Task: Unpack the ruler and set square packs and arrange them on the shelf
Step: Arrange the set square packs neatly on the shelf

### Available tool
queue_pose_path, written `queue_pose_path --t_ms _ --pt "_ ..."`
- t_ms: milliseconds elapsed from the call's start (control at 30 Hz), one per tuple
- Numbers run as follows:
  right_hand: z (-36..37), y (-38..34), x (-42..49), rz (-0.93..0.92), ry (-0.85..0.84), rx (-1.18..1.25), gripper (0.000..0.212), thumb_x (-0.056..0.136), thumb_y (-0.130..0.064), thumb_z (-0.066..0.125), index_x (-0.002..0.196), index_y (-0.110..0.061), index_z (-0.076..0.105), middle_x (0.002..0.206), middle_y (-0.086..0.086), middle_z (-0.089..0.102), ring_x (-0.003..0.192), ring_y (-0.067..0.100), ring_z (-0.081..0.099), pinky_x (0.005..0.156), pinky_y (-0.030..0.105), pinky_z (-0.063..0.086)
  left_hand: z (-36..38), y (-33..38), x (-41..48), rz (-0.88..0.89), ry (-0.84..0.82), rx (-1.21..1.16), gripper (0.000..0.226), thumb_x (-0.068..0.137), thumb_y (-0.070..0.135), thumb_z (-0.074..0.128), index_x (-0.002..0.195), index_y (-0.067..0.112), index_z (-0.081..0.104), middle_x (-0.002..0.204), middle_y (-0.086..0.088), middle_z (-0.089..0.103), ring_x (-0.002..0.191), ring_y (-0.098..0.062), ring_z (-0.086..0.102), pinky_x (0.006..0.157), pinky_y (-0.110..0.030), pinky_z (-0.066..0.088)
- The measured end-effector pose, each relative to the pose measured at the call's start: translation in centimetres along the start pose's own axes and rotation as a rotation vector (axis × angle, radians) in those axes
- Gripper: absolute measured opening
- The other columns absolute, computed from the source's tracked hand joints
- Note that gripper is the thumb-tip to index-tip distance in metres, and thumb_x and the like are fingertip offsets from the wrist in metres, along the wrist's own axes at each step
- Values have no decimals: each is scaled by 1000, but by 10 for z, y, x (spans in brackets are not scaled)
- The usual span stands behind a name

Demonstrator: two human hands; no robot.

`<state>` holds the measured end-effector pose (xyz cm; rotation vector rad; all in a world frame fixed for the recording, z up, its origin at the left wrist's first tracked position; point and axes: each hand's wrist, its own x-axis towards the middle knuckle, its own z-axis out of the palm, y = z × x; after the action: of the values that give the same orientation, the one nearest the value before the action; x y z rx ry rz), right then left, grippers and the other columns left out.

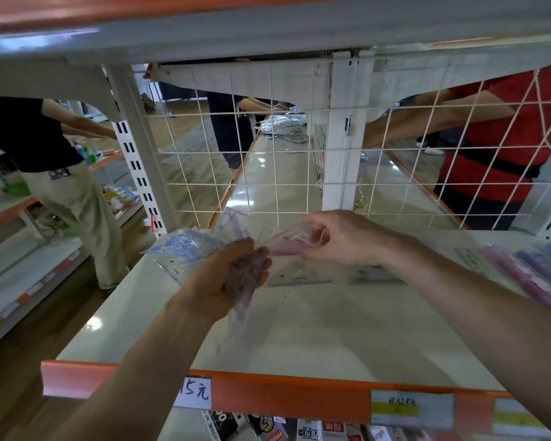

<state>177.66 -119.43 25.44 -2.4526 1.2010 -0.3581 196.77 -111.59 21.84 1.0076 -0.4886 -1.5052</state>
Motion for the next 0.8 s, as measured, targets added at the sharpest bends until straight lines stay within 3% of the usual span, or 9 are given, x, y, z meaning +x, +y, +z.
queue_pose_path --t_ms 67,133,200,400,600,800 --pt "-2 10 6 63 -35 -4 53 60 -67 61 90 -23 60 85 -6 61 80 18 59 72 33 48 -11 5 4 16 35 -24 10 93 7 51 84 10 56 73 -10 69 61 -20 68 56 -25 57" --pt "1 16 11 89 -80 -72 30 70 -49 68 73 -24 51 77 -6 55 75 18 54 63 32 42 -20 8 7 27 79 -42 9 93 7 52 85 8 57 71 -10 70 59 -20 69 56 -26 58" --pt "8 16 16 94 -122 -116 26 74 -40 69 71 -24 48 75 -7 51 72 16 51 60 31 38 -25 8 8 30 110 -46 8 92 7 53 86 7 58 72 -10 70 61 -20 68 57 -27 58" --pt "27 9 26 90 -252 -200 26 75 -44 67 86 -24 55 89 -3 52 81 18 52 60 28 37 -35 7 9 25 144 -11 7 90 8 56 97 7 60 93 -13 67 76 -23 67 56 -27 57" --pt "31 9 29 92 -302 -207 42 77 -43 68 109 -17 61 102 3 57 90 22 56 75 32 47 -35 8 9 31 141 0 9 90 7 56 99 7 59 91 -13 68 74 -22 68 57 -28 58" --pt "26 2 26 113 -319 -185 59 81 -43 68 133 -22 51 117 -1 53 105 19 53 86 30 45 -35 9 10 27 138 0 3 89 8 58 91 8 60 86 -12 70 72 -22 69 58 -28 58"
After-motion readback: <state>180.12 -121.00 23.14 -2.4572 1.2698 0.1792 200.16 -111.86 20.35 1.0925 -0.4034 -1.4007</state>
